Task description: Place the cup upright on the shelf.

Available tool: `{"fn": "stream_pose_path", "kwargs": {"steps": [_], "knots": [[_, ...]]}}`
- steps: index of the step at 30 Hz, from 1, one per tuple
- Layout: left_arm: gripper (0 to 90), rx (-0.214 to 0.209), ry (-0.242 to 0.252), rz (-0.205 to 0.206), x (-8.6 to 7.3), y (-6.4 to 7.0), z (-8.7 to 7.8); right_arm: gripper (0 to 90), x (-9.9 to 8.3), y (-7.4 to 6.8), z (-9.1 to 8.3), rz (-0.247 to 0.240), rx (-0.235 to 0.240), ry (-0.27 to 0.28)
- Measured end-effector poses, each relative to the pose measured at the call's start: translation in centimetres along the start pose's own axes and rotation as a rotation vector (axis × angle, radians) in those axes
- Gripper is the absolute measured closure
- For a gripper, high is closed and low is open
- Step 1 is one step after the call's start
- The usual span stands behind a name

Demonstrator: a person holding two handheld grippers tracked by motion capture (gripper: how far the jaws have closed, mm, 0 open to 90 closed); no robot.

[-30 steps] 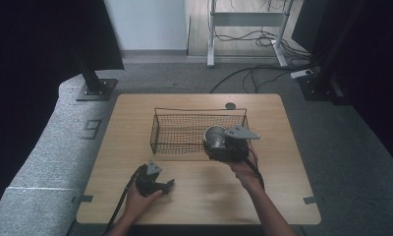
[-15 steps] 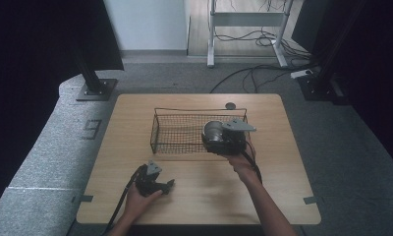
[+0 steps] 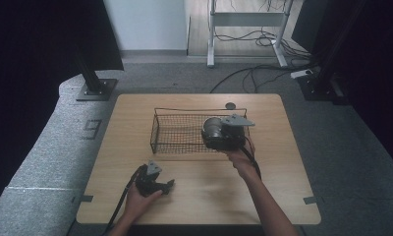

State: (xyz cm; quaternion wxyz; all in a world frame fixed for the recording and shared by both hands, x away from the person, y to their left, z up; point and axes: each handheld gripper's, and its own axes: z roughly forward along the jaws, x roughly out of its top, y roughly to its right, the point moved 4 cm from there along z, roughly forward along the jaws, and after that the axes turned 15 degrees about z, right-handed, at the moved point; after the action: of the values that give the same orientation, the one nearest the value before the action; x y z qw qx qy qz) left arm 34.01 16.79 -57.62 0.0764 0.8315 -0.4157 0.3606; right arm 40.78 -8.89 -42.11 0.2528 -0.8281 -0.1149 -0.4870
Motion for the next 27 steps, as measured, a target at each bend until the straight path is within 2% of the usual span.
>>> {"fn": "stream_pose_path", "kwargs": {"steps": [17,22,27], "knots": [[14.5,-0.001,0.001,0.002,0.0,0.0,0.0,14.0,1.2,0.8,1.6,0.0,-0.027,-0.006],[14.5,-0.001,0.001,0.002,0.0,0.0,0.0,14.0,1.3,0.9,2.3,-0.012,-0.022,-0.009],[14.5,-0.002,0.001,0.002,0.0,0.0,0.0,14.0,1.2,1.1,3.4,-0.016,-0.041,-0.036]]}}
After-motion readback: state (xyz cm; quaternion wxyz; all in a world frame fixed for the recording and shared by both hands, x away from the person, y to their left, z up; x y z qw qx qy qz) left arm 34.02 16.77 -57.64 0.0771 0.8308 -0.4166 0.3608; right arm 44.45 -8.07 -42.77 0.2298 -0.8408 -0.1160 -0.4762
